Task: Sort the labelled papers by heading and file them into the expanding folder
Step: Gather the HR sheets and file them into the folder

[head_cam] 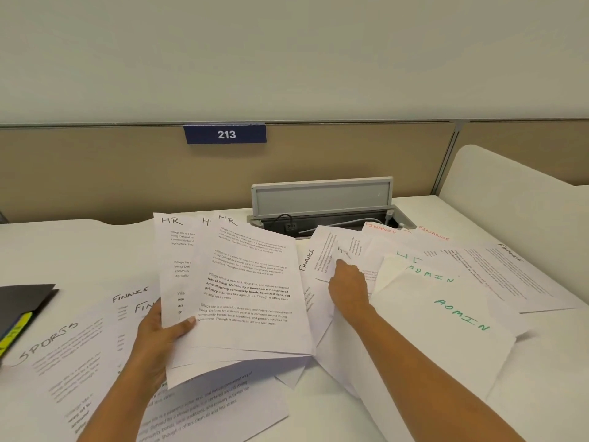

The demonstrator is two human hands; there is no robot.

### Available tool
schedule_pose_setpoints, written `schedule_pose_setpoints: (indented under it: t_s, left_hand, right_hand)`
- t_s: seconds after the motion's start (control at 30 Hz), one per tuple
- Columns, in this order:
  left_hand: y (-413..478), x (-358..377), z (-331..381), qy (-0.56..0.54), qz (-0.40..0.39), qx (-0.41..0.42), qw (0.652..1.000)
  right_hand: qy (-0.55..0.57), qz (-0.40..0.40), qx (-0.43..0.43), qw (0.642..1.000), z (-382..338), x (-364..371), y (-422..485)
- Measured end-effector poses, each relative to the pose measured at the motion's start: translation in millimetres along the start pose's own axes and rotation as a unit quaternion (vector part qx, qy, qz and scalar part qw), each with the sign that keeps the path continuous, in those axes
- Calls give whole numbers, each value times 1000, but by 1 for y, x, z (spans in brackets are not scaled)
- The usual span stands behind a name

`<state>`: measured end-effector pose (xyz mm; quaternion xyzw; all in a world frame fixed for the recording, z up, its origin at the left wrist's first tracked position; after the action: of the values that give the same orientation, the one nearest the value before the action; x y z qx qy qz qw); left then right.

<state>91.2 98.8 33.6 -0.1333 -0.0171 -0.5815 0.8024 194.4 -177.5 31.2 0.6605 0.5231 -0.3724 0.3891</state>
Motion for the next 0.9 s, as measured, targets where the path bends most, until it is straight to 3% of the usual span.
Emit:
schedule_pose_setpoints:
  t_s: [0.2,0.3,0.43,0.6,0.73,0.8,0.9]
  left_hand:
    - [-5,4,2,-11,-4,5,1000]
    - [-9,5,3,-14,-13,8,1000]
    - [-15,5,5,-29,-17,5,999]
    - [-25,3,7,-57,-11,3,998]
    - [-30,-7,10,-64,-3,3,998]
    - [-32,-13,11,-78,4,4,997]
    - [-34,-22,14,-92,10,8,996]
  right_hand:
    - [181,73,22,981,-34,-43,4]
    - [233,78,-10,969,-71,-57,-4]
    - [281,16,-95,955,-121,-53,-25]
    - [303,-91,-135,939,-155,-11,-54]
    - [252,-182,-190,931,-171,8,-70]
    - [246,-183,-220,926,-168,8,-71]
    - [275,-95,-210,934,-149,-2,-58]
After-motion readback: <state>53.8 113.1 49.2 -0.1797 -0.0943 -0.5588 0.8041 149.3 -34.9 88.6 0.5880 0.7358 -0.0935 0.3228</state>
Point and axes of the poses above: each hand's wrist, its own y-axis towards the middle knuckle, its own x-axis out of the palm, z = x × y, the point moved 1 cm from there along y, towards the middle knuckle, and after that the axes turned 1 degree about -y, right-handed, at the moved point
